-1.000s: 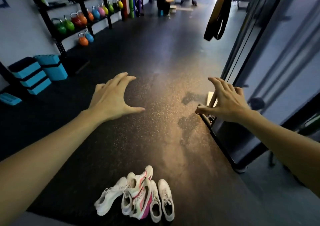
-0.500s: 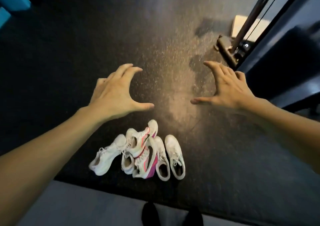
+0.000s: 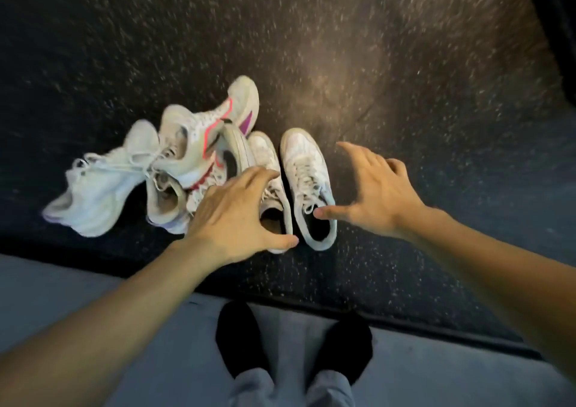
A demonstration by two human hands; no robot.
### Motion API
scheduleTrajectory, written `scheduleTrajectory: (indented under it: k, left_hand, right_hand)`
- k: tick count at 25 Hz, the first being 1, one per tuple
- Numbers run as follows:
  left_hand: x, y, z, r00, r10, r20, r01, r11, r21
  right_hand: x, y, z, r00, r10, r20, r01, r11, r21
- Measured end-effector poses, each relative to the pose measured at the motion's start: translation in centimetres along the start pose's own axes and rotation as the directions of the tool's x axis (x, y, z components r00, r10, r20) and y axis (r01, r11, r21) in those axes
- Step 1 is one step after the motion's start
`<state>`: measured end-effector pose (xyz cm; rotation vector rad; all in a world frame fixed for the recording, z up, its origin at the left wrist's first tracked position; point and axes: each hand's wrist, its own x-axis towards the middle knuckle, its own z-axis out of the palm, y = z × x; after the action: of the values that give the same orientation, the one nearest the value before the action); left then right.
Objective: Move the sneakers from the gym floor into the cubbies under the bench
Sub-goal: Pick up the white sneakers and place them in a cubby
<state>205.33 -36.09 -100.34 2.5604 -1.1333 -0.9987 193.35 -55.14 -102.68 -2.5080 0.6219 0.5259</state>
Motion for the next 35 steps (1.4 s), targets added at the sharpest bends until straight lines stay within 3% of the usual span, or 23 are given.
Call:
scheduleTrajectory:
  k: [5,10,16,20,28,31,35]
  left_hand:
    - [0.3,-1.8,9.6,0.996,-0.016,0.084,0.018,1.0,-0.019]
    - [0.6,-3.4,15.2,0.99,-0.041,0.133,0.036,0.998,0.044]
    - [2.5,-4.1,18.4,0.988,-0.064,0.143,0.061,0.998,0.024]
    - [3.3,-4.1,19.4,0.998,-0.069,0.006,0.069,0.997,0.04]
    - [2.7,-0.5,14.9,0.997,0.039,-0.073,-0.043,0.997,-0.063]
    - [3.0,2.8,10.6,0.994,0.081,-0.069,-0.083,0.996,-0.02]
    - [3.3,6.7,1.9,0.954,0.194,-0.229,-0.195,0.981,0.022]
  right_hand:
    - [-2.3,2.4,10.0,0.992,0.021,0.124,-0.033,0.995,0.097]
    - [-2.7,3.2,15.7,0.985,-0.039,0.168,0.013,0.989,0.15]
    - [-0.1,2.3,18.0,0.984,-0.022,0.177,0.018,1.0,0.025]
    - [0.5,2.2,18.2,0.986,-0.013,0.168,0.031,0.994,-0.105]
    - [-0.6,2.3,13.6,0.999,-0.053,-0.013,0.053,0.998,-0.03]
    - [-1.3,2.6,8.4,0.989,-0.046,-0.14,0.043,0.999,-0.026]
    - [-2.0,1.4,-1.2,0.955,-0.08,-0.287,0.064,0.996,-0.065]
